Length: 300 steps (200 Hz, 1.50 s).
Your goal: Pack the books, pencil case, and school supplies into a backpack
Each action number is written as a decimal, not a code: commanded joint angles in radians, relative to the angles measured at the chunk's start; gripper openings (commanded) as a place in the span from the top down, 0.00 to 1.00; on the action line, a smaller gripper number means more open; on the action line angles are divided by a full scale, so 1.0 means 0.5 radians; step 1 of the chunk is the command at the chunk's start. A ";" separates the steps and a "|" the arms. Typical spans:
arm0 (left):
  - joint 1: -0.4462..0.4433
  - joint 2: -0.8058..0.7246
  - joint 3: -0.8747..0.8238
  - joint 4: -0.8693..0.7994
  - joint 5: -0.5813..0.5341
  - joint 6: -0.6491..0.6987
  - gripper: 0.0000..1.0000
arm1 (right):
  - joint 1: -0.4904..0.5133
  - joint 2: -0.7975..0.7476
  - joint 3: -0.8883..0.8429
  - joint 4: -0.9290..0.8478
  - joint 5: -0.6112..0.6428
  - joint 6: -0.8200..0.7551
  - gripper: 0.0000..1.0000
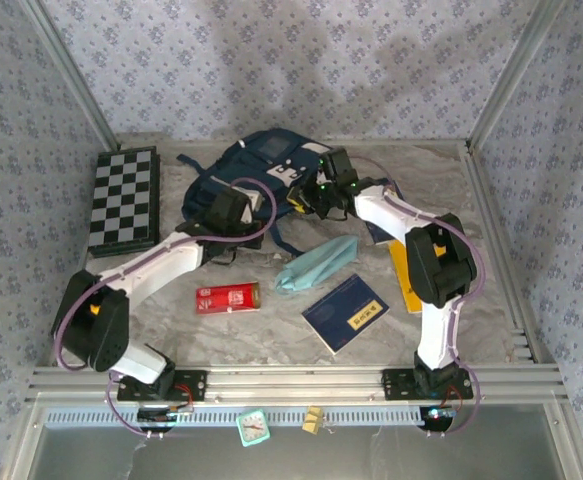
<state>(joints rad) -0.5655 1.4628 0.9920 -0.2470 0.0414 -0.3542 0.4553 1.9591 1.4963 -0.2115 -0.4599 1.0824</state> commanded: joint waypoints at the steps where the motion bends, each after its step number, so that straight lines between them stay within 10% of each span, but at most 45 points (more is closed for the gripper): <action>1: 0.104 -0.169 -0.099 -0.265 -0.009 0.015 1.00 | -0.266 0.097 0.140 -0.127 0.215 -0.235 1.00; 74: 0.143 -0.107 -0.009 -0.242 0.091 0.063 1.00 | -0.371 0.239 0.381 -0.268 0.137 -0.392 1.00; 132: 0.123 0.058 0.185 -0.216 0.213 -0.018 1.00 | -0.334 0.079 0.178 -0.268 -0.003 -0.435 0.39; 193: -0.012 0.044 0.197 -0.159 0.112 0.003 1.00 | -0.146 -0.312 -0.323 -0.118 -0.073 -0.232 0.11; 252: -0.067 0.035 0.189 -0.072 0.116 -0.042 1.00 | 0.105 -0.225 -0.420 0.246 0.019 0.111 0.08; 300: -0.089 0.029 0.173 -0.045 0.111 -0.074 1.00 | 0.141 -0.009 -0.216 0.216 0.162 0.059 0.23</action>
<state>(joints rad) -0.5934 1.4963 1.0451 -0.3256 0.0780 -0.3794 0.5243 1.8980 1.3243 -0.1112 -0.4347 1.1160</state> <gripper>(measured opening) 0.068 0.821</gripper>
